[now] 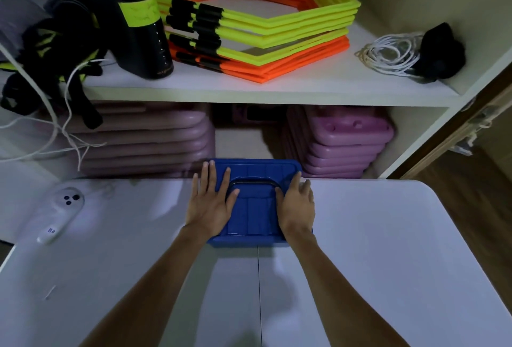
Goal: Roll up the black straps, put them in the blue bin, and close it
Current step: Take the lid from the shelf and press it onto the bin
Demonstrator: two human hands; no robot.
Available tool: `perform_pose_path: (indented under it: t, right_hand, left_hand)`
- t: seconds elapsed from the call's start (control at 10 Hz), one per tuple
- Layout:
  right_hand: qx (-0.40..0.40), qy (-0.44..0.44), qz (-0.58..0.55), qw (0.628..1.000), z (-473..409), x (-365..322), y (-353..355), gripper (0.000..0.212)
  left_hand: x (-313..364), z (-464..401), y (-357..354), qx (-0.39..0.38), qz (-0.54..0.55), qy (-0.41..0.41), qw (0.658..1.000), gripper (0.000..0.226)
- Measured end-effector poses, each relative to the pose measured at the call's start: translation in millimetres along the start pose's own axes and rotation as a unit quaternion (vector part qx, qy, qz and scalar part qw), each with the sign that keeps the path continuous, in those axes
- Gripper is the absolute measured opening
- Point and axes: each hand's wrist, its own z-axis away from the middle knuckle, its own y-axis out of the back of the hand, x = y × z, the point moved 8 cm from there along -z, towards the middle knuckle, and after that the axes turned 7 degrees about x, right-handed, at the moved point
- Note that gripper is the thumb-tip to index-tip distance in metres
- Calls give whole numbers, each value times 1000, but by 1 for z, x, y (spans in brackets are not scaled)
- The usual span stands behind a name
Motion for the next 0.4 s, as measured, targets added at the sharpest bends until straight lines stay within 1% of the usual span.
perform_pose_path:
  t: [0.1, 0.2, 0.3, 0.4]
  right_hand:
    - [7, 83, 44, 996, 7, -12, -6, 60]
    - [-35, 161, 90, 982, 13, -23, -16, 74]
    - [-94, 168, 116, 974, 6, -24, -20, 81]
    - [-126, 143, 4, 982, 11, -23, -3, 76]
  left_hand:
    - [-1, -2, 1, -10, 8, 4, 1000, 75]
    - [1, 0, 0, -23, 8, -3, 1000, 72]
    - [0, -5, 2, -50, 5, -6, 999, 77]
    - [4, 6, 18, 14, 14, -9, 1000, 82]
